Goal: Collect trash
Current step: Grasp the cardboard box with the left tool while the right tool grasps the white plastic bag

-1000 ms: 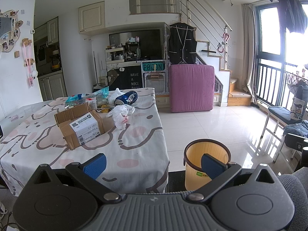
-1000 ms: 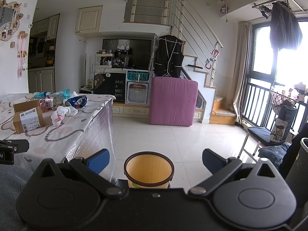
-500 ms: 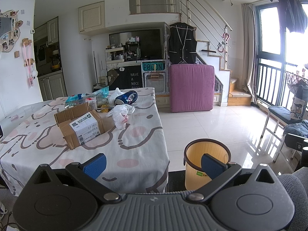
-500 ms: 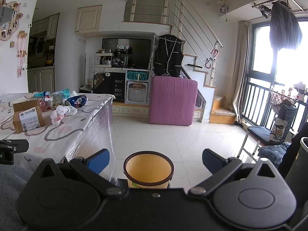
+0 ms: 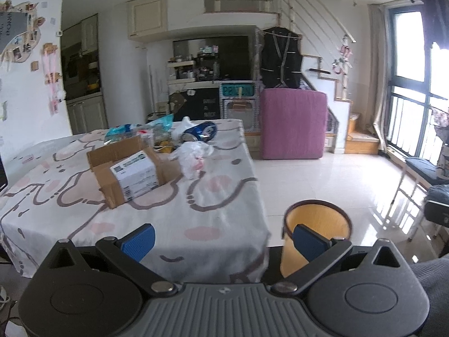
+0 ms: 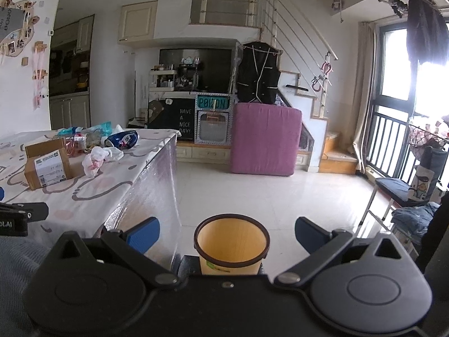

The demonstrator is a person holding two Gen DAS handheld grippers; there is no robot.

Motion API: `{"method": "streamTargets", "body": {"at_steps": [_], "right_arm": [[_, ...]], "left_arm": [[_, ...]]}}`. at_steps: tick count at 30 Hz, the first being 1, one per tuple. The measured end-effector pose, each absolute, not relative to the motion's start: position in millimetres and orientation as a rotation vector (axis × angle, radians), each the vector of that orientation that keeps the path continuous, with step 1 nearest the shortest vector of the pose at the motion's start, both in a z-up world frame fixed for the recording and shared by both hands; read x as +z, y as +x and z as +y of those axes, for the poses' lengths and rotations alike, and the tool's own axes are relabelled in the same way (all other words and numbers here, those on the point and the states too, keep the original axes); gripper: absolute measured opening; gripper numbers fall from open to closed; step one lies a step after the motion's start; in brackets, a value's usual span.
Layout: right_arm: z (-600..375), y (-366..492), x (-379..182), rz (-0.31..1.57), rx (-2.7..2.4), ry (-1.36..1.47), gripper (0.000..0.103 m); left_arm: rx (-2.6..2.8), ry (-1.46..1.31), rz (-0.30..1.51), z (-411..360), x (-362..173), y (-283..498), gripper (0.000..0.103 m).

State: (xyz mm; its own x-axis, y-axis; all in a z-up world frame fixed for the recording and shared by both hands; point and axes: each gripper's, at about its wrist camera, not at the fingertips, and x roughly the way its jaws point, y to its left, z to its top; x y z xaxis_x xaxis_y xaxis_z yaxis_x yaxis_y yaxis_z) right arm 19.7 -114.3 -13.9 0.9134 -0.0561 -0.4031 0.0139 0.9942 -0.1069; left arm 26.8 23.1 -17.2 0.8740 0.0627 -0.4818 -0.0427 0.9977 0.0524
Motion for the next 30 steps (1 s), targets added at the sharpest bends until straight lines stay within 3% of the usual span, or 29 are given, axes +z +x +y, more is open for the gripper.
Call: {"method": "streamTargets", "body": {"at_steps": [21,30], "right_arm": [[-31,180,4,0.394,0.209,-0.019,0.103],[19,247,-5,0.431,0.238,0.049,0.103]], "left_arm": [[0.235,0.040,0.442,179,-26,141,0.103],[-0.031,0.113,0.485,236,-48,184,0.103]]}}
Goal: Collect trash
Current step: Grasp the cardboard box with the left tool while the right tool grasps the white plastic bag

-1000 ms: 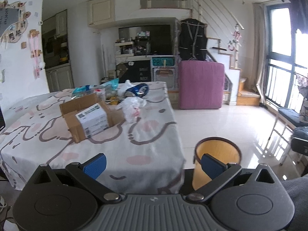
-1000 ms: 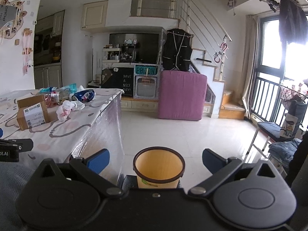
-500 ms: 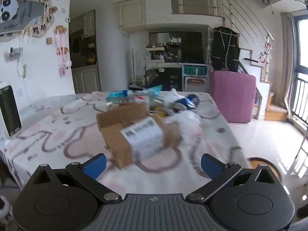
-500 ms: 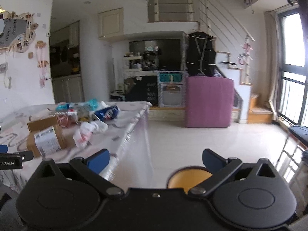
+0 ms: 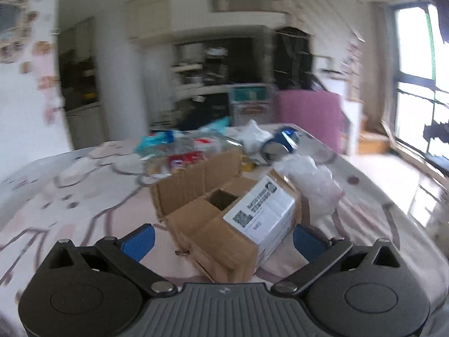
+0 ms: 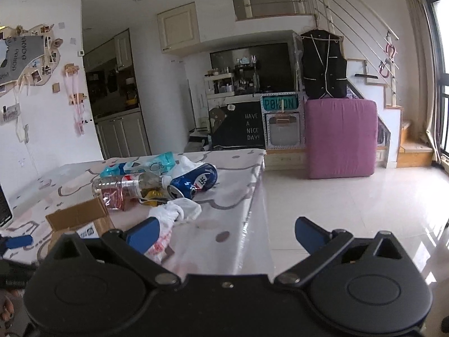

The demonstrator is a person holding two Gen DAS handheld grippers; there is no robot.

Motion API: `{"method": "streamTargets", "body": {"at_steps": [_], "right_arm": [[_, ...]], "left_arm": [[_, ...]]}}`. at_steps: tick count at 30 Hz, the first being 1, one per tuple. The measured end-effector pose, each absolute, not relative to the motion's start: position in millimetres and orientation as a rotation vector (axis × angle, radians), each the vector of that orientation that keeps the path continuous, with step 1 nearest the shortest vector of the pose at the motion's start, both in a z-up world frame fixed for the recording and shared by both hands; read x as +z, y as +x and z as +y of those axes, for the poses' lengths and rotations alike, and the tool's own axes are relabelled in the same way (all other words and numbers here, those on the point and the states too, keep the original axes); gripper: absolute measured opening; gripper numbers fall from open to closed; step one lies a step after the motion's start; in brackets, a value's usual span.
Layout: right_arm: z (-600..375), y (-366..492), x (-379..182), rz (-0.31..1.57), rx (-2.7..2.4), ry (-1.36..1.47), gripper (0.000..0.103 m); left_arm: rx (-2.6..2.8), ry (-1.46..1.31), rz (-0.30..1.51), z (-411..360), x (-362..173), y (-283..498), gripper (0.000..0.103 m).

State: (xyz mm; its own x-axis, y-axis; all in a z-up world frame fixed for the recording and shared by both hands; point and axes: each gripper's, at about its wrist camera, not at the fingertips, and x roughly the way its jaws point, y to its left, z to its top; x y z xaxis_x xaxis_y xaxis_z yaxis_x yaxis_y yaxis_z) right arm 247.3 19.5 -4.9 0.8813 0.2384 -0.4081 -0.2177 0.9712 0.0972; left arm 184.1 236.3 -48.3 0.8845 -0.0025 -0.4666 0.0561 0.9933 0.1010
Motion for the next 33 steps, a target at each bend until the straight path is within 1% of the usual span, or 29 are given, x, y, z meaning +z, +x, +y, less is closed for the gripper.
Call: {"method": "streamTargets", "body": {"at_steps": [3,8,12,14,16,19,25,29,30,31,32,33], "right_arm": [[36,261,-10,0.433,0.243,0.030,0.103],[56,272,-16,0.452,0.282,-0.001,0.103],[67,276,-20,0.459,0.298,-0.030,0.103],[73,279,-22,0.470,0.307,-0.035,0.103],[77,282,-24,0.478,0.317,-0.031,0.103],[82,286,-26,0.488,0.327,-0.027,0.103],[94,296,-34,0.517,0.365,-0.023,0.103],[97,311,-41,0.562,0.384,0.013,0.103],[98,316,-43,0.578,0.381,0.025,0.102],[99,321,-46,0.590,0.378,0.036,0.099],[101,326,-49,0.596,0.379,0.050,0.092],[102,330,-52,0.602,0.383,0.059,0.089]], "left_arm": [[-0.093,0.118,0.498,256,-57,201,0.103],[-0.260,-0.056,0.470,295,-69,220,0.103],[-0.313,-0.123,0.442,310,-77,230,0.103],[-0.336,-0.185,0.473,313,-80,235,0.103],[-0.359,-0.195,0.495,306,-84,232,0.103],[-0.343,-0.111,0.498,285,-85,222,0.103],[-0.441,-0.045,0.491,254,-83,200,0.103],[-0.381,0.000,0.491,238,-87,195,0.103],[-0.354,0.007,0.496,235,-88,195,0.103],[-0.323,0.015,0.505,231,-89,197,0.103],[-0.283,0.024,0.519,226,-91,199,0.103],[-0.256,0.029,0.532,223,-92,201,0.103]]}}
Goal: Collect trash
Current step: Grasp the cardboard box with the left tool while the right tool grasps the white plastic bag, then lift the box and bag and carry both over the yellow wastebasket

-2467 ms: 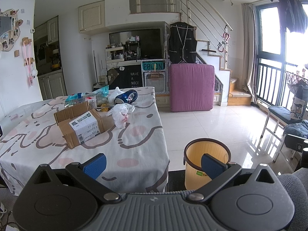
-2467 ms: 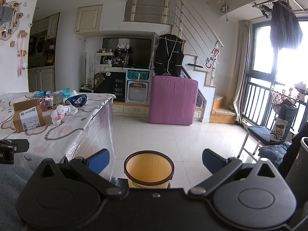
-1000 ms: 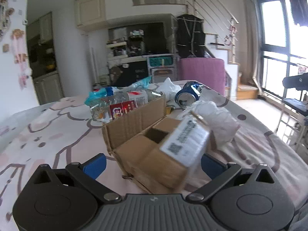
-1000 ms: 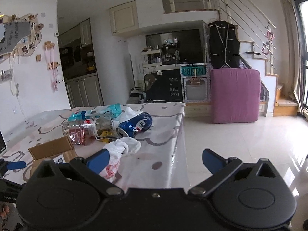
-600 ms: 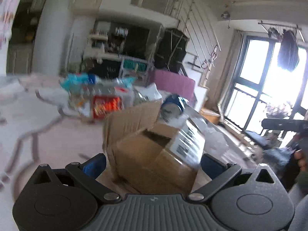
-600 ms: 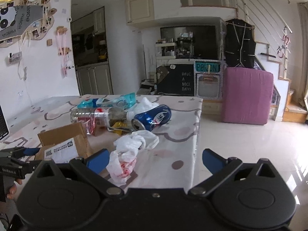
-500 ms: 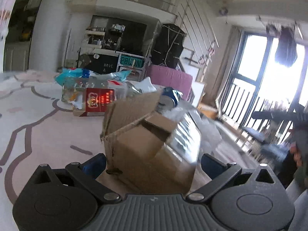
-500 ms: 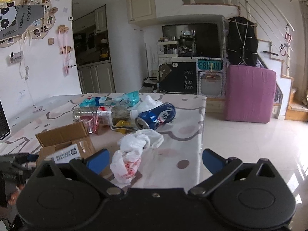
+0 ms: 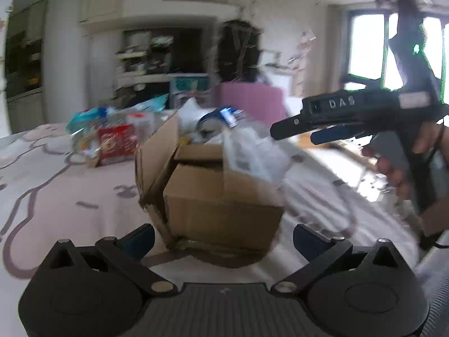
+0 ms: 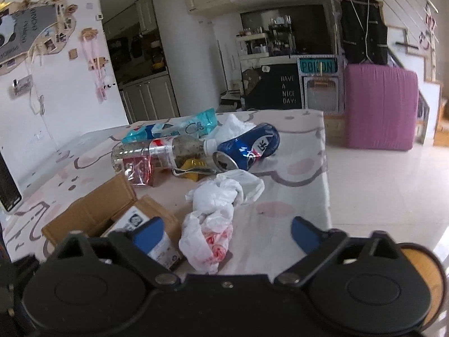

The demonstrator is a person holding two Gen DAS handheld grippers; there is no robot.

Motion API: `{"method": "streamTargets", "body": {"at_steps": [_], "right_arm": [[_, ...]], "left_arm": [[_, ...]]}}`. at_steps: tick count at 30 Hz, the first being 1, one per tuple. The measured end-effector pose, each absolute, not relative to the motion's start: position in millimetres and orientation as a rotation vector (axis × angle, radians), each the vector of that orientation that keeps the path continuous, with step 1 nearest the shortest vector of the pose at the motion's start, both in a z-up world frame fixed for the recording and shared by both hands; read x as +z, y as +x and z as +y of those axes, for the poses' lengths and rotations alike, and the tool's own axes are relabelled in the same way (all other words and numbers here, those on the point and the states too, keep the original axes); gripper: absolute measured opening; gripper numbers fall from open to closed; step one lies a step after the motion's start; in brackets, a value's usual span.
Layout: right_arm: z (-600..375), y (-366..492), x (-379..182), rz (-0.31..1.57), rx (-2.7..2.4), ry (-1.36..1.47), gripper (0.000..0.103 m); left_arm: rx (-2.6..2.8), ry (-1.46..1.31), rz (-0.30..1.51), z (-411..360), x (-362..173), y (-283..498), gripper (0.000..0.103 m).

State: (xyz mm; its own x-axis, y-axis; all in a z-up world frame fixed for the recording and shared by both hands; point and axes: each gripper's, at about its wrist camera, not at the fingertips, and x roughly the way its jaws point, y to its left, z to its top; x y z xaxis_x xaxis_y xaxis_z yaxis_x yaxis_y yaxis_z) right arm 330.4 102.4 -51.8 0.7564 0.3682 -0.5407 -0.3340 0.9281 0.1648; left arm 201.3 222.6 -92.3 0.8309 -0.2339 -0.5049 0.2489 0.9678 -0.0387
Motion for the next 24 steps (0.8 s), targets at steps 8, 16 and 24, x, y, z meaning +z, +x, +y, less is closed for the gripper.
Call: {"method": "streamTargets", "body": {"at_steps": [8,16,24], "right_arm": [[116,347,-73,0.629,0.396,0.151,0.070],[115,334,-93,0.641,0.418,0.174,0.054],[118,337,-91,0.615,0.409,0.206,0.032]], "left_arm": [[-0.141,-0.049,0.528,213,-103,216,0.103],[-0.078,-0.072,0.468,208,-105,213,0.103],[-0.019,-0.078,0.384,200,-95,215,0.091]]}}
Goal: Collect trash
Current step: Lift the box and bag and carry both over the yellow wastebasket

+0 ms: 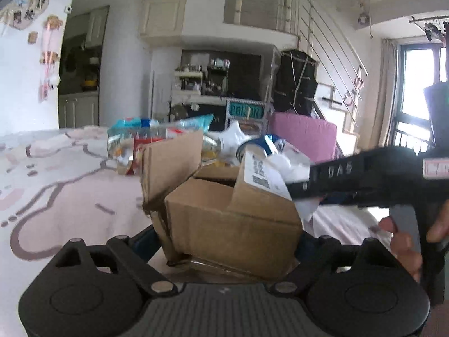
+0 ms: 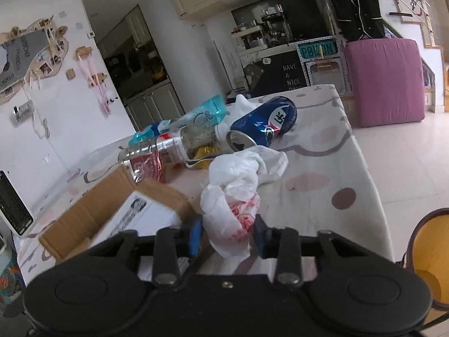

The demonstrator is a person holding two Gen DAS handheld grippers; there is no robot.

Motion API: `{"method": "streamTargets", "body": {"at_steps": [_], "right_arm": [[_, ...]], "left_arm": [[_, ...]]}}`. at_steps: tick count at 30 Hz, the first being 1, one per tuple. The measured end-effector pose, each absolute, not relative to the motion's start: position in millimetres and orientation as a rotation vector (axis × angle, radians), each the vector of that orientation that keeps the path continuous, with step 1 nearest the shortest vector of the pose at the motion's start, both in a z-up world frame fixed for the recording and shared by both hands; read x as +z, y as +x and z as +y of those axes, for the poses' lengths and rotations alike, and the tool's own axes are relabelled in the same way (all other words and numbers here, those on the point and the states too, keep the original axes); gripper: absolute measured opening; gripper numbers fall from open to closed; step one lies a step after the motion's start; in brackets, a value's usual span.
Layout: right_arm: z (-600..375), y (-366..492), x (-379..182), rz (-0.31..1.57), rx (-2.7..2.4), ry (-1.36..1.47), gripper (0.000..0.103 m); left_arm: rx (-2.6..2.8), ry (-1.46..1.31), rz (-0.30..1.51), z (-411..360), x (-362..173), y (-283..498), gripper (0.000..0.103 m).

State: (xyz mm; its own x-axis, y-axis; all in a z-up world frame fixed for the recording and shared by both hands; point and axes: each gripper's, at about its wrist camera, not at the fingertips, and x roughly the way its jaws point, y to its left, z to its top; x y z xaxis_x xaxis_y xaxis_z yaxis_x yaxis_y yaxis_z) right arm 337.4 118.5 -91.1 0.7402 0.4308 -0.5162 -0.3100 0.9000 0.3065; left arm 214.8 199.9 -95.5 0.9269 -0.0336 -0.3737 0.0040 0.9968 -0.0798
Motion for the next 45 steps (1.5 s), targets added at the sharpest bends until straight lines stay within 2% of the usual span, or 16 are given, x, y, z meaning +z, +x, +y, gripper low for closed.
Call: {"method": "streamTargets", "body": {"at_steps": [2,8,30,45], "right_arm": [[118,334,-89,0.604,0.412,0.195,0.023],[104,314,-71,0.571,0.435,0.150,0.018],[26,236,-10,0.492,0.448,0.115,0.016],[-75,209,16,0.430,0.291,0.133,0.016]], "left_arm": [[-0.012,-0.115,0.364,199,-89,212,0.090],[0.041,-0.129,0.377,195,-73,199,0.089],[0.107,-0.050,0.341,152,-2,159,0.087],[-0.040,0.005,0.310,54,18,181,0.087]]}}
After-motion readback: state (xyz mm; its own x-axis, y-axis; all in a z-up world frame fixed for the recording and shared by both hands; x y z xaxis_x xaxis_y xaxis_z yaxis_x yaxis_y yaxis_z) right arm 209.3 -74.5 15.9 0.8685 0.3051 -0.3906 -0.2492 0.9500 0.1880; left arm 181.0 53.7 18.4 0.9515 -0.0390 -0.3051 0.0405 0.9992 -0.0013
